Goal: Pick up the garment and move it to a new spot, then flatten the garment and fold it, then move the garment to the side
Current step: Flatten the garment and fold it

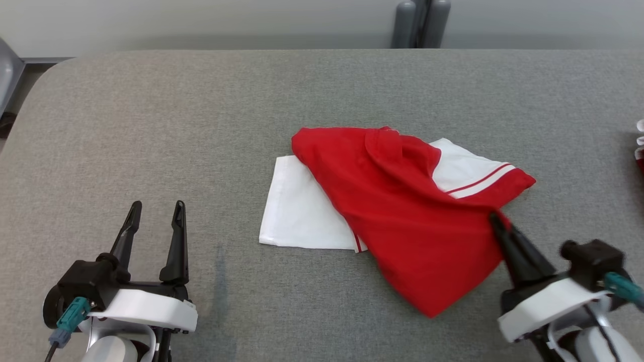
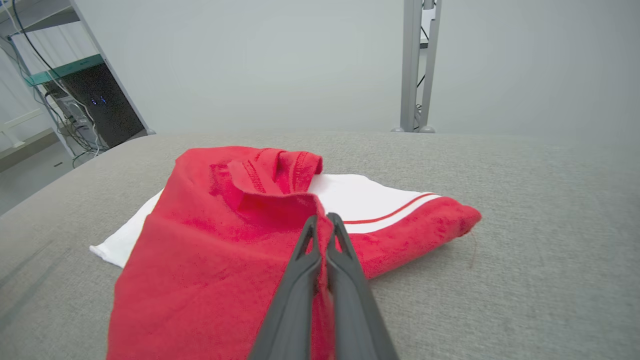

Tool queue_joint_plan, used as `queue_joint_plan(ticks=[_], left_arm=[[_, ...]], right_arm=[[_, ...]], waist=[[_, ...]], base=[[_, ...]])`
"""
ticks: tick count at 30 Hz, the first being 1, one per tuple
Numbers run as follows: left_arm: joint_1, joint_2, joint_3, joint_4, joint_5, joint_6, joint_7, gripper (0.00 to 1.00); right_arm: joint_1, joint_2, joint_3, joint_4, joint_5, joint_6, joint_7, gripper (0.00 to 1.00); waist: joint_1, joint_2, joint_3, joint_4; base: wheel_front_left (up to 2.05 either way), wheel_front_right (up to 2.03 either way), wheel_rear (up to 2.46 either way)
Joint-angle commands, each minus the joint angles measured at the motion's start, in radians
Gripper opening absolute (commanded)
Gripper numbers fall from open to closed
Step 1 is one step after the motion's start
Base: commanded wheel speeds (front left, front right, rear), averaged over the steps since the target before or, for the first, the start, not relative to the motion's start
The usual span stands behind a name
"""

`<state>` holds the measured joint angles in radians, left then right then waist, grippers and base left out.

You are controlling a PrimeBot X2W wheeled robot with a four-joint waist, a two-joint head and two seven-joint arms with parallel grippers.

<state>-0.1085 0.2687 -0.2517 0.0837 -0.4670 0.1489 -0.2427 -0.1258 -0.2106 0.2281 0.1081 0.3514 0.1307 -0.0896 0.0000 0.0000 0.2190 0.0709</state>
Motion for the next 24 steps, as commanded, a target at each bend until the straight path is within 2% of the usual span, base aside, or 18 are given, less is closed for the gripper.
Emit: queue_joint_plan(ticks=[1, 6, 11, 14, 19, 20, 21, 22, 23, 24], left_arm=[[-0.016, 0.007, 0.005, 0.002, 0.000, -0.004, -0.005, 1.00], [-0.029, 0.012, 0.004, 0.005, 0.001, -0.007, -0.005, 1.00], [-0.041, 0.017, 0.002, 0.004, 0.002, -0.007, -0.006, 1.00], [-0.052, 0.019, 0.003, 0.005, 0.002, -0.007, -0.007, 1.00], [-0.056, 0.021, 0.003, 0.009, 0.001, -0.007, -0.010, 1.00], [-0.057, 0.021, 0.003, 0.010, 0.001, -0.007, -0.010, 1.00], [-0.057, 0.021, 0.003, 0.011, 0.001, -0.006, -0.010, 1.00], [-0.057, 0.021, 0.003, 0.012, 0.001, -0.006, -0.011, 1.00], [-0.056, 0.021, 0.003, 0.012, 0.001, -0.005, -0.011, 1.00], [-0.056, 0.021, 0.003, 0.012, 0.000, -0.003, -0.012, 1.00]], right_arm=[[0.012, 0.002, -0.026, -0.005, -0.009, 0.000, -0.001, 0.00], [0.043, 0.015, -0.197, 0.014, -0.023, 0.000, 0.004, 0.00], [0.041, 0.025, -0.327, 0.111, -0.004, 0.000, -0.007, 0.00], [0.012, 0.018, -0.361, 0.196, 0.008, 0.000, -0.034, 0.00], [-0.039, 0.006, -0.358, 0.329, 0.023, 0.000, -0.099, 0.00], [-0.050, 0.005, -0.351, 0.349, 0.025, 0.000, -0.109, 0.14], [-0.062, 0.005, -0.342, 0.358, 0.028, 0.000, -0.120, 0.35], [-0.071, 0.004, -0.331, 0.368, 0.029, 0.000, -0.127, 0.96], [-0.078, 0.003, -0.323, 0.370, 0.027, 0.000, -0.135, 1.00], [-0.084, 0.001, -0.315, 0.368, 0.023, 0.000, -0.144, 1.00]], waist=[[0.0000, 0.0000, 0.001, -0.008], [0.0000, 0.0000, 0.011, -0.023], [0.0000, 0.0000, 0.030, -0.027], [0.0000, 0.0000, 0.042, -0.028], [0.0000, 0.0000, 0.052, -0.034], [0.0000, 0.0000, 0.052, -0.034], [0.0000, 0.0000, 0.053, -0.036], [0.0000, 0.0000, 0.052, -0.037], [0.0000, 0.0000, 0.051, -0.039], [0.0000, 0.0000, 0.050, -0.041]], base=[[0.00, 0.00, 0.00], [0.00, 0.00, 0.00], [0.00, 0.00, 0.00], [0.00, 0.00, 0.00], [0.00, 0.00, 0.00], [0.00, 0.00, 0.00], [0.00, 0.00, 0.00], [0.00, 0.00, 0.00], [0.00, 0.00, 0.00], [0.00, 0.00, 0.00]])
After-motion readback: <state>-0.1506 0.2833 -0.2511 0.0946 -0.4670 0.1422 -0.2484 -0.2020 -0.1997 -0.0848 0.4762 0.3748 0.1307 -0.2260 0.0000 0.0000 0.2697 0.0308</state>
